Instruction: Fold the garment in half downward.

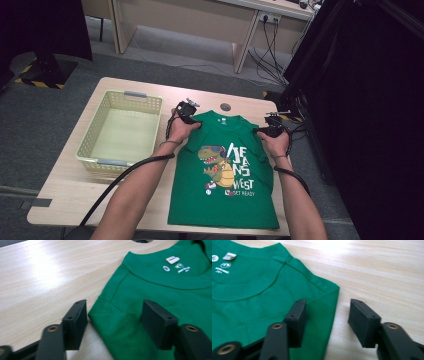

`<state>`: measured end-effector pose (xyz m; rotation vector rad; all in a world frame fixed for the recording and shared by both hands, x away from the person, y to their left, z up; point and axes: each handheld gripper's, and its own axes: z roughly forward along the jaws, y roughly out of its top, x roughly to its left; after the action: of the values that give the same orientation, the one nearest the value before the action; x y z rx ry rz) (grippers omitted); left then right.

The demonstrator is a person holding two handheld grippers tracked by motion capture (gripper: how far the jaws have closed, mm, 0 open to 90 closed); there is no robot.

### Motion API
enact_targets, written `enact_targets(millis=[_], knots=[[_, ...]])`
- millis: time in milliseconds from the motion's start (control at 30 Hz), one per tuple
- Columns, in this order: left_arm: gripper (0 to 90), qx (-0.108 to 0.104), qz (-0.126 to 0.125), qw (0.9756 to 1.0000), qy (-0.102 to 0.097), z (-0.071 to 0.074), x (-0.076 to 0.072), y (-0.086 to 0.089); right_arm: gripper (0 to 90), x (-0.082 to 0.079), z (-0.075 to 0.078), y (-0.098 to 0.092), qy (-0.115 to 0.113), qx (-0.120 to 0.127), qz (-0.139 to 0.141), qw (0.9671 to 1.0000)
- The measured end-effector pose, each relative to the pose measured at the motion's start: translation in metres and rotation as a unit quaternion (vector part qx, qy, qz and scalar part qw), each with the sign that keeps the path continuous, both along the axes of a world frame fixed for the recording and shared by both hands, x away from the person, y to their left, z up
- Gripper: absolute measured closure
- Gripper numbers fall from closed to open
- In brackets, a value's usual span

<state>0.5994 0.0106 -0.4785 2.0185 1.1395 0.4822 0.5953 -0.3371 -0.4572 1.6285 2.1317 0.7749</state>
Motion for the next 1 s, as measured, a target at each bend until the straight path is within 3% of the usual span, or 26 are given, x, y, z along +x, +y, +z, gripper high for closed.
enact_targets(millis=[267, 433, 533, 633, 1000], knots=[[65.1, -0.019, -0.015, 0.9997, 0.001, 0.000, -0.001, -0.001, 77.0, 0.000, -0.001, 0.005, -0.002, 0.023, 0.024, 0.9994], [81.2, -0.037, -0.021, 0.9991, 0.008, -0.001, -0.002, -0.003, 83.9, 0.001, 0.000, 0.005, 0.005, 0.030, 0.029, 0.9991], [83.0, -0.040, -0.022, 0.9989, 0.006, 0.000, -0.002, -0.003, 84.8, 0.001, 0.002, 0.005, 0.003, 0.027, 0.032, 0.9991], [83.5, -0.045, -0.027, 0.9986, -0.002, 0.004, -0.003, -0.002, 84.9, 0.000, 0.007, 0.003, -0.007, 0.043, 0.028, 0.9987], [83.9, -0.063, -0.049, 0.9954, -0.054, 0.041, -0.013, -0.003, 85.1, -0.011, 0.031, -0.001, -0.045, 0.067, 0.022, 0.9965]])
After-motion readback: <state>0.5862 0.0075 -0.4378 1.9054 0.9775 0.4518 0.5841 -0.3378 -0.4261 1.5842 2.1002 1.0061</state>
